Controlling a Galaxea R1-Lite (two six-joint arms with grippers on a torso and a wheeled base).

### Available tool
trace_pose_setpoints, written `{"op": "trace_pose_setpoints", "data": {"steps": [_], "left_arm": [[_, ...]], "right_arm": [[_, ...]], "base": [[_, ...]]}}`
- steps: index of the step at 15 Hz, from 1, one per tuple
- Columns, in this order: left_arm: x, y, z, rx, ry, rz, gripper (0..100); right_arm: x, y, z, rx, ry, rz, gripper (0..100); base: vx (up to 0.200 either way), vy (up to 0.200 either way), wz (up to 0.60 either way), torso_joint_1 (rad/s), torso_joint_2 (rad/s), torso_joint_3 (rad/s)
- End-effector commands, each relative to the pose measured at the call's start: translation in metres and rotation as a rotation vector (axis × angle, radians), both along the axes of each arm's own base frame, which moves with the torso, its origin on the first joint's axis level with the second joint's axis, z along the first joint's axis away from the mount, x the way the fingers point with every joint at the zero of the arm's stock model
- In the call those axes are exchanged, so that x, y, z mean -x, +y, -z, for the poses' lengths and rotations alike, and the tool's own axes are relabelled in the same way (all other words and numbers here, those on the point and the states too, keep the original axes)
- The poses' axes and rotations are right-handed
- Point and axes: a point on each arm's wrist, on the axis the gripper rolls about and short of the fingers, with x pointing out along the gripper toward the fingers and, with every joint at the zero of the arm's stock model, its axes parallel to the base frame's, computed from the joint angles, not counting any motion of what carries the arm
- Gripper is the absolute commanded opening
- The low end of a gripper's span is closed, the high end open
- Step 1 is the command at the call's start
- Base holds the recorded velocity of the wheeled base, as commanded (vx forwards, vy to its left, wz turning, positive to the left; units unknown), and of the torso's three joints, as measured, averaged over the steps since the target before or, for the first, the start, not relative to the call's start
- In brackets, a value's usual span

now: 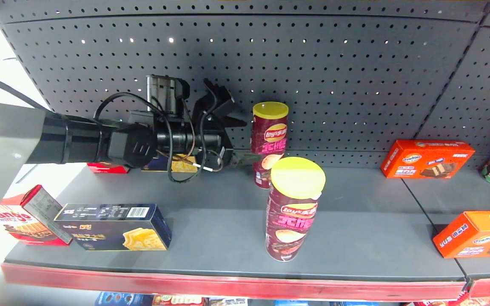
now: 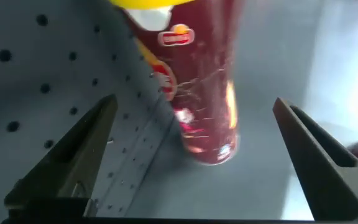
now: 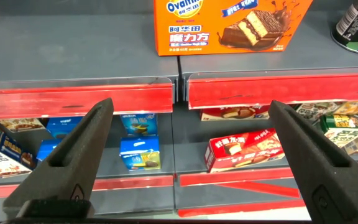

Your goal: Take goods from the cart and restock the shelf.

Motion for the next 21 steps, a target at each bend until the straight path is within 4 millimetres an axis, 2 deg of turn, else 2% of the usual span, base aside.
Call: {"op": "trace_pose_setpoints", "data": {"steps": [1, 8, 21], "left_arm": [[-0.001, -0.001, 0.001, -0.021, -0.017, -0.038, 100], [-0.008, -0.003, 0.009, -0.068, -0.020, -0.177, 100], [-0.012, -0.003, 0.015, -0.074, -0.017, -0.225, 100]], "right_arm": [[0.000, 0.000, 0.000, 0.001, 0.001, 0.000, 100], [0.000, 0.000, 0.000, 0.001, 0.001, 0.000, 100], [0.000, 0.000, 0.000, 0.001, 0.001, 0.000, 100]], "base": [[0.000, 0.000, 0.00, 0.000, 0.00, 0.000], [0.000, 0.000, 0.00, 0.000, 0.00, 0.000], [0.000, 0.000, 0.00, 0.000, 0.00, 0.000]]}}
